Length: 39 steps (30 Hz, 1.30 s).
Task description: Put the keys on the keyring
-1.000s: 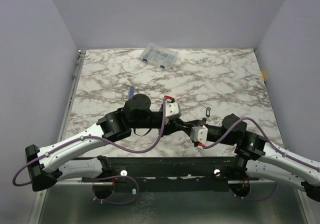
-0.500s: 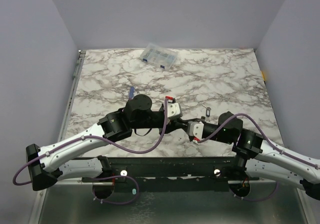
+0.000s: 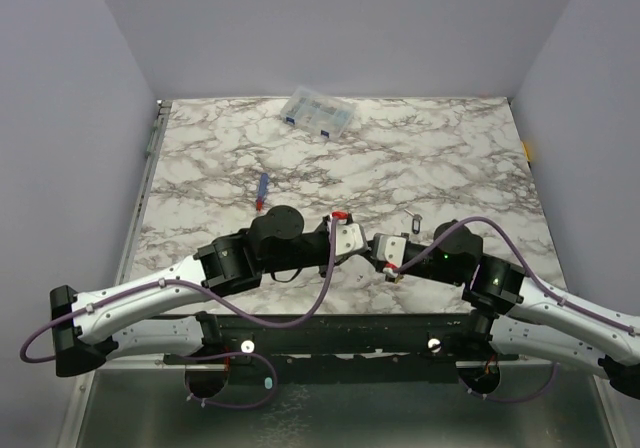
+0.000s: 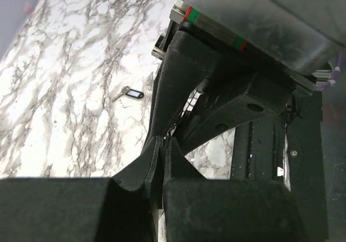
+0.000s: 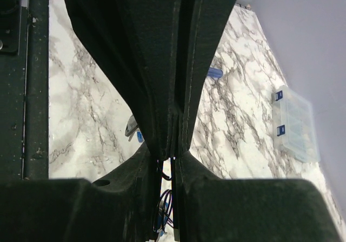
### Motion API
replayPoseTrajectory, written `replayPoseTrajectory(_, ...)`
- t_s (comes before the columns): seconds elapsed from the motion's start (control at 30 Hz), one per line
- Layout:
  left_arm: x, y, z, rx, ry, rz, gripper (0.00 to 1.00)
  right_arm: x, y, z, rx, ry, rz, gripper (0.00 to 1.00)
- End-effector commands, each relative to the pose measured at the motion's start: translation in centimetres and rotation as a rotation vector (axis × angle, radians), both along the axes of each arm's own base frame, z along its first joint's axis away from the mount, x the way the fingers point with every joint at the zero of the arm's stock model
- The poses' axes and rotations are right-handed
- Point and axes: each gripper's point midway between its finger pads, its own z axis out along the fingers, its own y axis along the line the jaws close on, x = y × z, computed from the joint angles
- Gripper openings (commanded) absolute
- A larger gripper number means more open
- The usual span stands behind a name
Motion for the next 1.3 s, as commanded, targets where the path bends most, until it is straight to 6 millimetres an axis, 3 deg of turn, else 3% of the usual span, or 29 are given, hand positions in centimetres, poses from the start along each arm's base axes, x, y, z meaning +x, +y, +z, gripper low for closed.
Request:
replayPoseTrajectory(0.0, 1.5, 0.7, -1.9, 0.064, -0.069, 0.079, 0.00, -1.3, 1.2, 6.7, 0.211, -0.030, 0.065, 0.01)
replayPoseTrajectory(0.2, 1.6, 1.5, -1.3, 0.026, -0.098, 0.104, 0.00, -0.9, 1.0, 7.1, 0.271, -0.002, 0.030, 0.01)
replayPoseTrajectory(0.43, 1.6, 2.9, 1.6, -0.104, -0.137, 0.148, 0.00, -0.5, 0.9, 6.7, 0.303, 0.015, -0.005, 0.19)
replayPoseTrajectory(0.57, 1.4, 3.3, 2.6, -0.155, -0.152, 0.150, 0.00, -0.1, 1.0, 6.5, 0.321, 0.022, -0.025, 0.41)
replayPoseTrajectory(0.63, 1.4, 3.4, 2.7, -0.164, -0.154, 0.151, 0.00, 0.1, 1.0, 6.4, 0.326, 0.021, -0.032, 0.47)
replayPoseTrajectory(1.07, 2.0, 3.5, 3.2, -0.206, -0.152, 0.194, 0.00, 0.7, 1.4, 4.5, 0.301, 0.102, -0.076, 0.56)
replayPoseTrajectory(1.27, 2.2, 3.3, 3.5, -0.237, -0.141, 0.209, 0.00, 1.6, 0.8, 4.1, 0.393, 0.192, -0.163, 0.58)
